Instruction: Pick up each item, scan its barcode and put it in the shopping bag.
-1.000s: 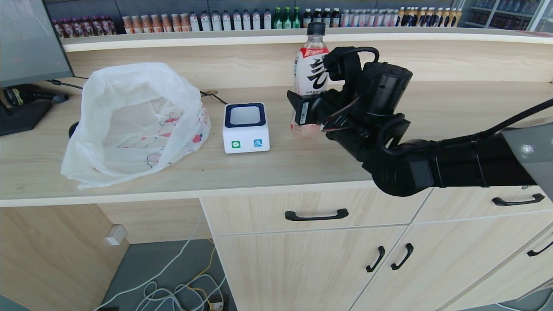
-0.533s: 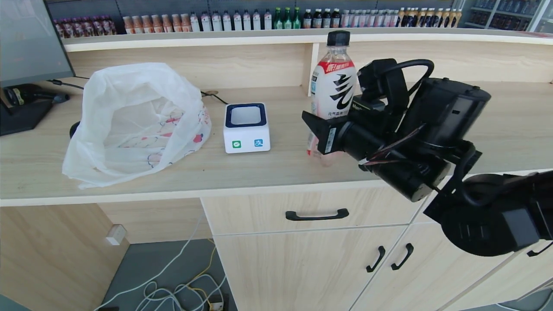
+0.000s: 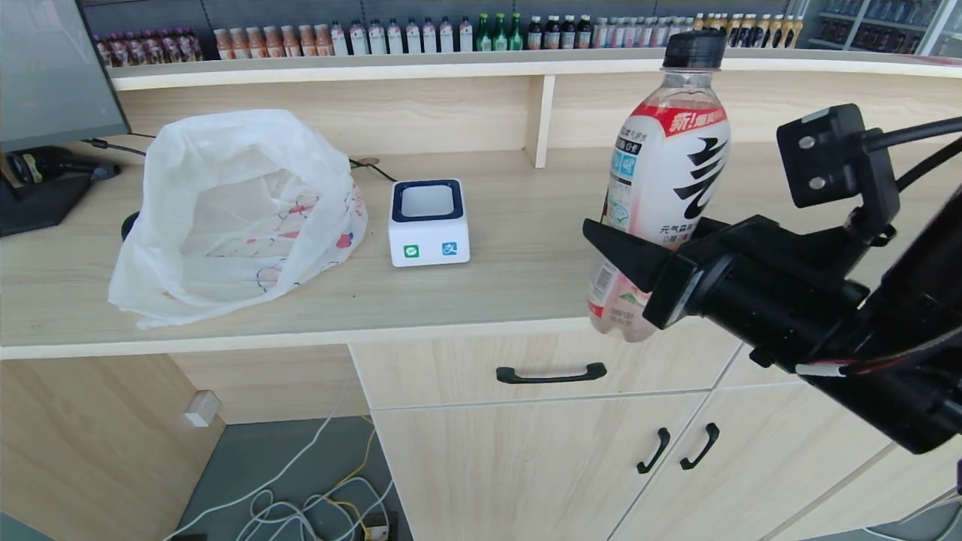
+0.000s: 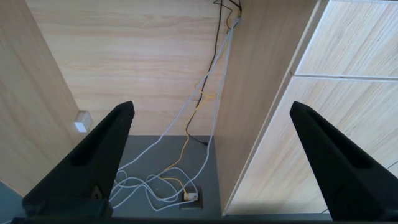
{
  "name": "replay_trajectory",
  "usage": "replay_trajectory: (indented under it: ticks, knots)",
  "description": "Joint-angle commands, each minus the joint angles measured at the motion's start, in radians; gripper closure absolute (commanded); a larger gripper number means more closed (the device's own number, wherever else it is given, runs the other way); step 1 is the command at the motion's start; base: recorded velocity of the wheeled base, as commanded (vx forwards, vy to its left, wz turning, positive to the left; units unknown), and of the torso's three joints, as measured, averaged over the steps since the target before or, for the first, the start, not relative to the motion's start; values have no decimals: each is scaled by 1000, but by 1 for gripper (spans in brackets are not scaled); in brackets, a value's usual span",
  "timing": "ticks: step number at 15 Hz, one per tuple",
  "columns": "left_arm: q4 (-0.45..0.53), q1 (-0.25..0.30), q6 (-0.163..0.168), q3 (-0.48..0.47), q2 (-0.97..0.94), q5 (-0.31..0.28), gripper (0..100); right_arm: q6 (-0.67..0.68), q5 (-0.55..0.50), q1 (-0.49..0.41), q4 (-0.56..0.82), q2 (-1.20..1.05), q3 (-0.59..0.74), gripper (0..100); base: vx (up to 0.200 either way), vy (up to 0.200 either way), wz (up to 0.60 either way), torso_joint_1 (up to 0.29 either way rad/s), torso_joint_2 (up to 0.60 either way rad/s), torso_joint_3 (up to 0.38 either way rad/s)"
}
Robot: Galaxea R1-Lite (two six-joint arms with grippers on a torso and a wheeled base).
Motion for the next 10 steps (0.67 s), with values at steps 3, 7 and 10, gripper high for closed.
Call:
replay_trajectory:
  ticks: [3,7,10]
  knots:
    - [-1,0,0,0,0,0,0,45,84,5,0,-140,102,100,0,0,0,0,0,0]
    - [-1,0,0,0,0,0,0,149,160,4,0,-208,171,100,0,0,0,0,0,0]
    - [-1,0,0,0,0,0,0,206,222,4,-2,-231,208,100,0,0,0,0,0,0]
